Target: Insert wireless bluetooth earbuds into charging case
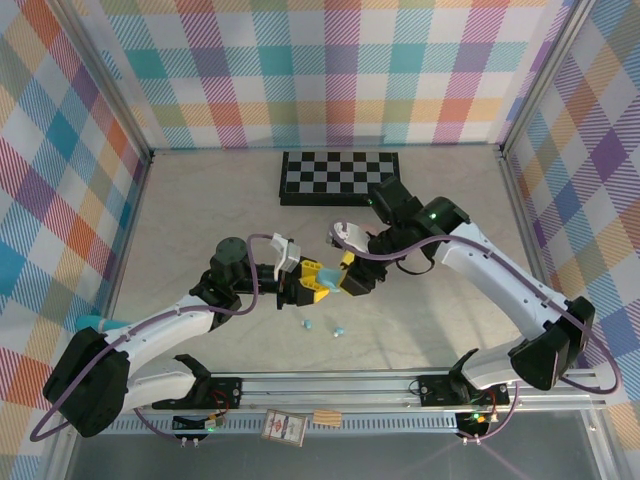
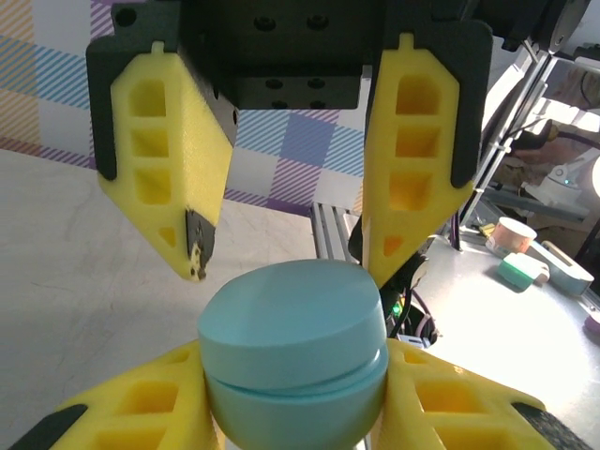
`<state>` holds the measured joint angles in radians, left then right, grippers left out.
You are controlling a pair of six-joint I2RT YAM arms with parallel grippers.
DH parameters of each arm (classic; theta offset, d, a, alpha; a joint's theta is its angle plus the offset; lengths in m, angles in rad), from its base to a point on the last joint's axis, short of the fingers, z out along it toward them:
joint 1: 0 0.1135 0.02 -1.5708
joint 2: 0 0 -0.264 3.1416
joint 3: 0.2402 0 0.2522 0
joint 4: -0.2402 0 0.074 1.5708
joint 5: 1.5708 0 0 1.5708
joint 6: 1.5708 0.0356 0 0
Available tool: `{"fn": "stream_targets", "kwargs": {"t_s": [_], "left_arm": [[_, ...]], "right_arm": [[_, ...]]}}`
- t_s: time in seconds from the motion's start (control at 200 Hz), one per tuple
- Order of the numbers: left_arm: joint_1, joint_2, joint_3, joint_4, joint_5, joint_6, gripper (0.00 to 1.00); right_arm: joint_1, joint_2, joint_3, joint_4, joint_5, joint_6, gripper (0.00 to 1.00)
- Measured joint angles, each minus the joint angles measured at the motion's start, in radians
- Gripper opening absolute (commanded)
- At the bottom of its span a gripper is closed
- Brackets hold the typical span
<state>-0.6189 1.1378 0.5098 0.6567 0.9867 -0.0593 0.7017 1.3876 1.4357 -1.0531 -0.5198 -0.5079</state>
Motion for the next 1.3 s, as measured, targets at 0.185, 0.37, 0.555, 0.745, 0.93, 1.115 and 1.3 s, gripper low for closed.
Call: {"fn": "stream_targets", "kwargs": {"t_s": [0.185,0.37,0.555,0.745,0.93,1.115,1.3], "left_arm": [[0.000,0.000,0.000,0.000,-0.001,0.001,0.25],[0.000,0.000,0.000,0.000,-0.001,0.004,0.25],[0.000,0.000,0.000,0.000,0.000,0.004,0.26],[0.000,0.000,0.000,0.000,0.000,0.004,0.25],[0.000,0.000,0.000,0.001,0.000,0.004,0.25],[0.000,-0.001,0.000,0.001,0.000,0.004,0.25],[0.000,-0.002,0.000,0.002,-0.003,0.003,0.25]], "right_arm": [[-0.029,-0.037,-0.002,0.026,0.016,0.032,0.57],[-0.047,-0.054,-0.005,0.053,0.038,0.062,0.61],[-0.060,-0.068,-0.011,0.089,0.071,0.091,0.66],[-0.068,-0.074,-0.017,0.128,0.121,0.118,0.70],[-0.068,-0.084,-0.026,0.146,0.145,0.134,0.71],[-0.068,-0.110,-0.042,0.160,0.133,0.136,0.76],[-0.068,-0.169,-0.074,0.196,0.072,0.146,0.79]]}}
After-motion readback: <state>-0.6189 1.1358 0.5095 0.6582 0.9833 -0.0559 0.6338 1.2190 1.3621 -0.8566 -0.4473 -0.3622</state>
